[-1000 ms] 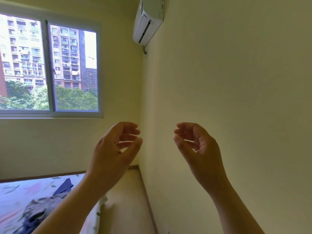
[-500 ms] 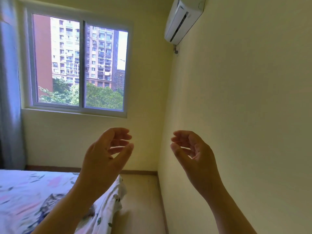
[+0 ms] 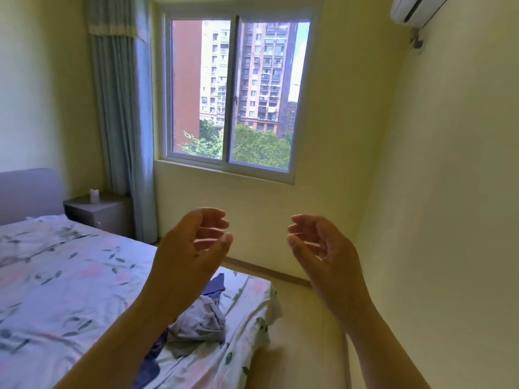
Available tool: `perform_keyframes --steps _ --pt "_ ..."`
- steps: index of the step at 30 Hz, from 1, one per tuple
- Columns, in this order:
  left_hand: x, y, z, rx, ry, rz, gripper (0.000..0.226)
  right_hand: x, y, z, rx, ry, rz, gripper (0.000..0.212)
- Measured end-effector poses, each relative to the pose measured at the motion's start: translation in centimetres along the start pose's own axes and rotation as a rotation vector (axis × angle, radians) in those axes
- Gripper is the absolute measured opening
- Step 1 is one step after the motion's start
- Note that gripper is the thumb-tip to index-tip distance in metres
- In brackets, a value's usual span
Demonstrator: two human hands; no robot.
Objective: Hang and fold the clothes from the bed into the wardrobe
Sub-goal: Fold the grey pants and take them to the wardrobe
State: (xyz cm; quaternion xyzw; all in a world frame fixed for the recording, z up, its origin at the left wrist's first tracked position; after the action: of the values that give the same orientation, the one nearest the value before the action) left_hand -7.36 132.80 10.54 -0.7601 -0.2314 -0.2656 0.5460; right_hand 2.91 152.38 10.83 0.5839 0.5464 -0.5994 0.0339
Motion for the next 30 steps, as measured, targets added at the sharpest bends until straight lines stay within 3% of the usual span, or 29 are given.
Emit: perform_keyframes --steps 11,21,30 --pt "-8.0 -5.5 8.4 0.14 -0.213 -0.149 0.024 12.9 -11.9 2.1 -0.22 -0.147 0.015 0.021" --pt "-22.6 -9.1 11.0 0.177 -0.243 -0.34 0.024 25.6 -18.7 12.5 -0.41 -0.113 0.085 0.019" --pt "-36.4 -10.9 13.4 0.156 -0.192 -0.565 0.022 37.5 -23.1 20.6 -0.585 -0.079 0.26 0.019"
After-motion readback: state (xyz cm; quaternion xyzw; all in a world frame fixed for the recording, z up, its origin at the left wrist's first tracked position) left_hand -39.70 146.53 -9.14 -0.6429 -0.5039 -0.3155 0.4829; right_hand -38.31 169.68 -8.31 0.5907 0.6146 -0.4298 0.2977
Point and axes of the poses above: each hand's wrist, its own y-axis away from the middle knuckle, its own z-axis out of the palm, x = y × z, the point moved 9 cm from there along -y, towards the middle knuckle, and after that the axes turned 5 degrees about z, right-handed, at the moved point
